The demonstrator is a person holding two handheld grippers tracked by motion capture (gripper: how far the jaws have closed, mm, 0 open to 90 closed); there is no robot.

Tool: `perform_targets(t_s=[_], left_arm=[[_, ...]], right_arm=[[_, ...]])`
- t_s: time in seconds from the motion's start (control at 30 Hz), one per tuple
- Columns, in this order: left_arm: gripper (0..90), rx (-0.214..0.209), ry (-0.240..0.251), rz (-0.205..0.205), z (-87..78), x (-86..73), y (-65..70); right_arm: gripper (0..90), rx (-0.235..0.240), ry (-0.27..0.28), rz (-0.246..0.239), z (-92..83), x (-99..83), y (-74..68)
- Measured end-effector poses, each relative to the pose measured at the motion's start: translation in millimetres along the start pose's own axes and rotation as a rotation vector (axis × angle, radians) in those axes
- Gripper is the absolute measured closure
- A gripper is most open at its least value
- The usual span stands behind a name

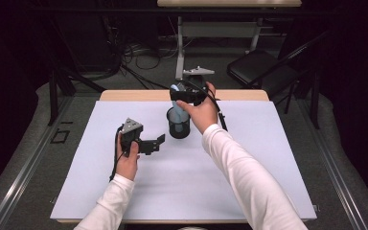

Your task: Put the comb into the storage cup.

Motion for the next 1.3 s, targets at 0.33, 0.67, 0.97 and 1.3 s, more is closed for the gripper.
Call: perform_targets(t_s=[0.33, 0.67, 0.97, 1.3], left_arm=[[0.5, 0.002, -0.001, 0.002, 0.3, -0.1, 0.3], [0.5, 0.002, 0.001, -0.001, 0.3, 0.1, 0.3], [0.5, 0.002, 0.003, -0.004, -0.9, 0.3, -1.5], [0.5, 0.006, 0.004, -0.012, -2.0, 0.3, -3.6]], right_arm=[[27.8, 0.041, -0.022, -0.011, -14.1, 4.6, -1.3], [24.7, 0.059, -0.009, 0.005, -22.7, 8.8, 4.1], [17.7, 0.059, 0.016, -0.023, -34.2, 13.1, 11.2], [5.3, 0.060, -0.041, -0.032, -47.8, 10.9, 22.1]])
Point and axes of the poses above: each handheld gripper's, and its own axes: z roughly forward along the jaws, x roughly out of its top, y roughly to its right, the point moved 7 cm from there along z, roughly forward along the jaws, and after that the axes turned 10 degrees about z, right-handed, at the moved point
